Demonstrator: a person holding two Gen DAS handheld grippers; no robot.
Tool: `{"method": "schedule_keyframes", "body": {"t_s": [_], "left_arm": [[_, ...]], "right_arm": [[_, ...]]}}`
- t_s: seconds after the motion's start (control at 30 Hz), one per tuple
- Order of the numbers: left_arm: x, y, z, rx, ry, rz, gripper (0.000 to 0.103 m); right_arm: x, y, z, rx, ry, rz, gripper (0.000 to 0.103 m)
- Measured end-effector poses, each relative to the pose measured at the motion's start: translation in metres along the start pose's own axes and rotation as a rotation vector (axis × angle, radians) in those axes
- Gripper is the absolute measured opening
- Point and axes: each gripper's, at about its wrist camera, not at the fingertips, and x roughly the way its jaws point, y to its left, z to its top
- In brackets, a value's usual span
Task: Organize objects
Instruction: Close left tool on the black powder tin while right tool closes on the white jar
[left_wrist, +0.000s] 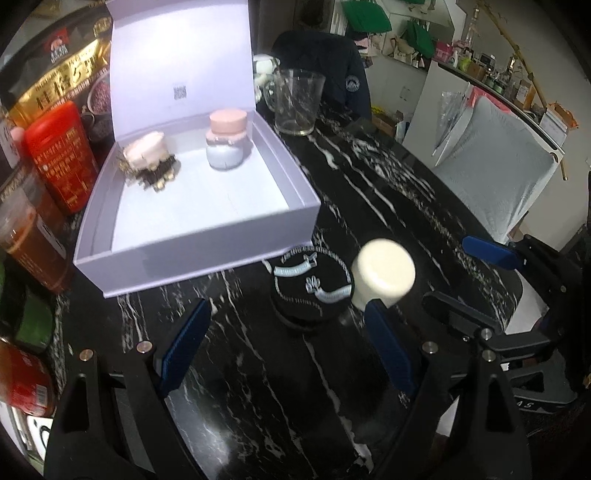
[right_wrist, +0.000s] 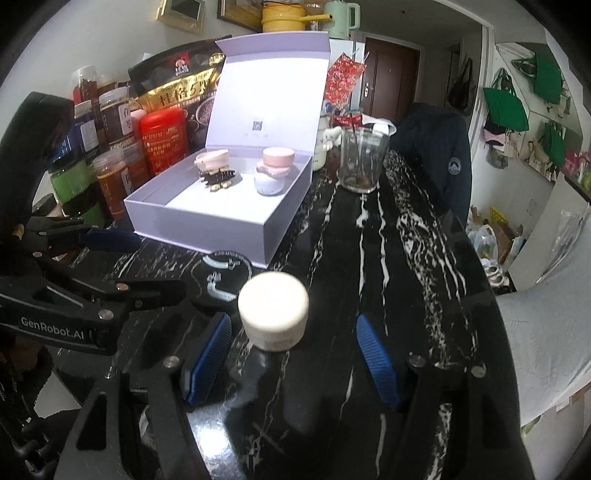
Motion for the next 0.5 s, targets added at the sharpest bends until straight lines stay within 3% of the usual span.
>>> {"method": "schedule_keyframes", "body": {"t_s": [0.5], "left_arm": [[0.014, 0.002, -0.023, 0.008, 0.047, -0.025, 0.085]], "right_arm": [[0.014, 0.004, -0.024, 0.046, 0.065, 0.020, 0.072]]}}
